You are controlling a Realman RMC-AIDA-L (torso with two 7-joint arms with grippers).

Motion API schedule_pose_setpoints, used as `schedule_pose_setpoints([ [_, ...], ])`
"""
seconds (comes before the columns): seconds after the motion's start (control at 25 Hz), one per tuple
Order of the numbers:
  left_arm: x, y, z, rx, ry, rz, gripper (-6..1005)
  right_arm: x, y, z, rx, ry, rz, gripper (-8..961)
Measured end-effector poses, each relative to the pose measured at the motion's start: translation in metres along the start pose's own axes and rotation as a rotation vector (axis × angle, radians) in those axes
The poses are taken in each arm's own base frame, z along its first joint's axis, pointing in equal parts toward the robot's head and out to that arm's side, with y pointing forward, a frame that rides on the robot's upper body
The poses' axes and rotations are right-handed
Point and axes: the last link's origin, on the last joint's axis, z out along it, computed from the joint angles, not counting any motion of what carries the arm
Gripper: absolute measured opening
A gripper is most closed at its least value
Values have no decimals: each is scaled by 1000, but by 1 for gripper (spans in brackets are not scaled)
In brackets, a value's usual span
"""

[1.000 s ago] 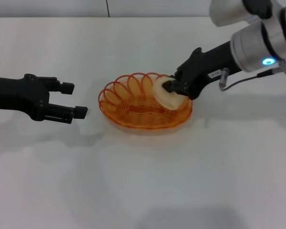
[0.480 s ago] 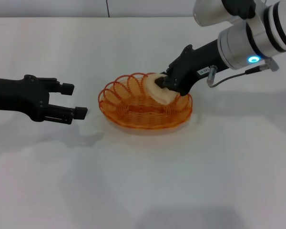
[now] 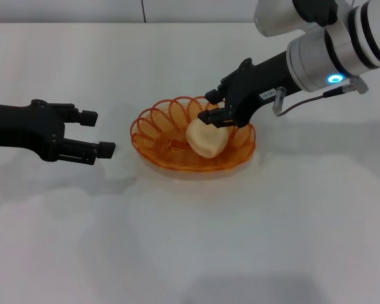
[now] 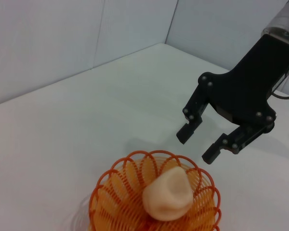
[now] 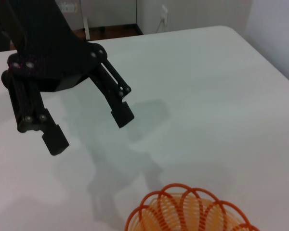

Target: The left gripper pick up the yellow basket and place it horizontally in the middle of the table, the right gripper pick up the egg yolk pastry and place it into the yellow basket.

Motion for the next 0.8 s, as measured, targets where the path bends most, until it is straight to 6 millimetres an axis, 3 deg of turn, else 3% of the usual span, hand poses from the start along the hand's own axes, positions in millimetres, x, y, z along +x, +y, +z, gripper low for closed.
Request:
schedule_pose_setpoints([
  [0.16,1,0,0,0,10,3,874,3,1,-7,16,-18,4,243],
  [0.36,2,-3,-6,23,39,10,874,19,5,-31,76,-87,30,476],
  [0.6,-4,-4,-18,59,89,31,874,61,19,-65,105,-227,102,681],
  [0.8,-13,0,-24,69,135,52,874,80,32,-78,79,-305,111,856],
])
